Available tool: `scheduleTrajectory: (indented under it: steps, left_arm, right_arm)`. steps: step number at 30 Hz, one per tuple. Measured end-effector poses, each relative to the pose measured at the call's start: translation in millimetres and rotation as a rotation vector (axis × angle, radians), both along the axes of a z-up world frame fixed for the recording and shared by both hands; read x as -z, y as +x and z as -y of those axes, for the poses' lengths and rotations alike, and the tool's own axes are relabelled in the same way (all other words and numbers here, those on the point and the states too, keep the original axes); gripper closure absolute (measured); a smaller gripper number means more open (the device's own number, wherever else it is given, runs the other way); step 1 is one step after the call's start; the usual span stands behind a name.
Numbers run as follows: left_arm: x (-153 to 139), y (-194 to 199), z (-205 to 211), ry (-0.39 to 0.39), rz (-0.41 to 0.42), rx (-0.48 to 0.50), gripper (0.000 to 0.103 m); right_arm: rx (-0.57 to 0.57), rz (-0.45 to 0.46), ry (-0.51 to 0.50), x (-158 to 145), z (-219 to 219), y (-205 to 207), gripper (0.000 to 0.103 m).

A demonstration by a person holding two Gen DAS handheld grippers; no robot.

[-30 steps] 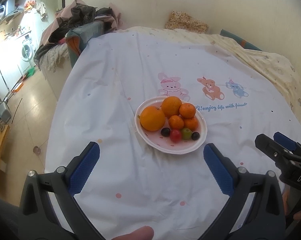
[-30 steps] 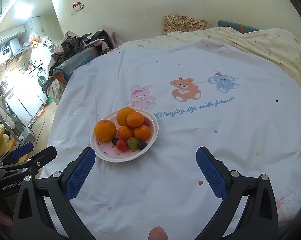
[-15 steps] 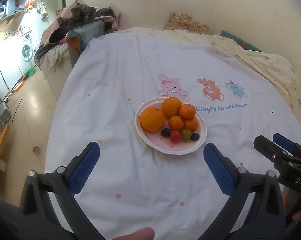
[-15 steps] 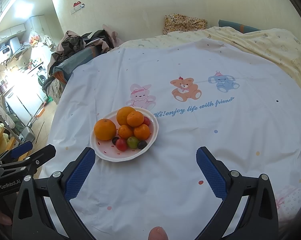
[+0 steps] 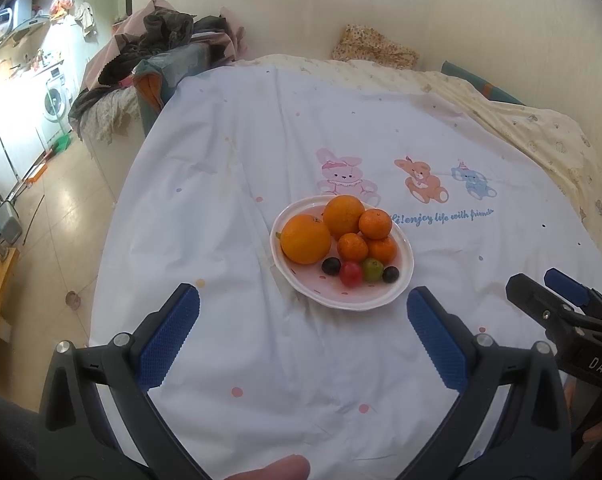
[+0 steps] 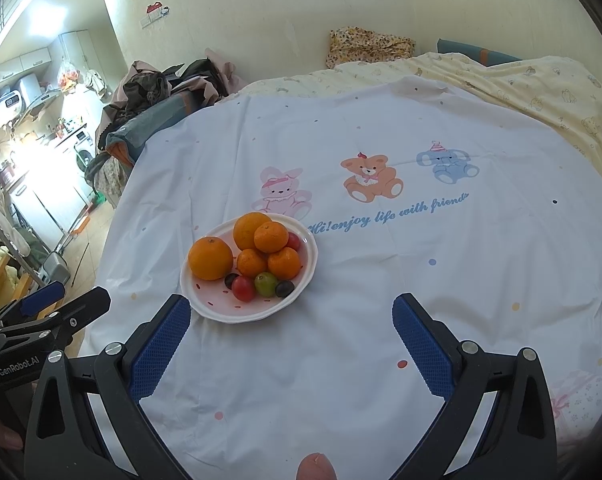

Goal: Organize fruits

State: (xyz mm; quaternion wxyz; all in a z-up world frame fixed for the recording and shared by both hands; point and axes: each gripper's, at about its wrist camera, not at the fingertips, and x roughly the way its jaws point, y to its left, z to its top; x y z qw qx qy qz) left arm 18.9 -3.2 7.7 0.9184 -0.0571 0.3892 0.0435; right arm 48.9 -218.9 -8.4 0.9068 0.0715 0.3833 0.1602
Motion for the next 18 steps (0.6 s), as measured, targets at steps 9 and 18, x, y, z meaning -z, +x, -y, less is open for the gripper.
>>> scheduleTrajectory:
  steps: [9, 18]
  left_arm:
    - [0.4, -0.1, 1.3, -0.004, -0.005, -0.003, 0.001]
    - [1.3, -0.1, 3.2, -0.006, -0.007, -0.008, 0.001]
  right_arm:
    - [0.0, -0.003, -0.001, 0.7, 0.2, 0.0, 0.0]
    - [0.0, -0.004, -0.001, 1.0, -0.4, 0.0, 0.0]
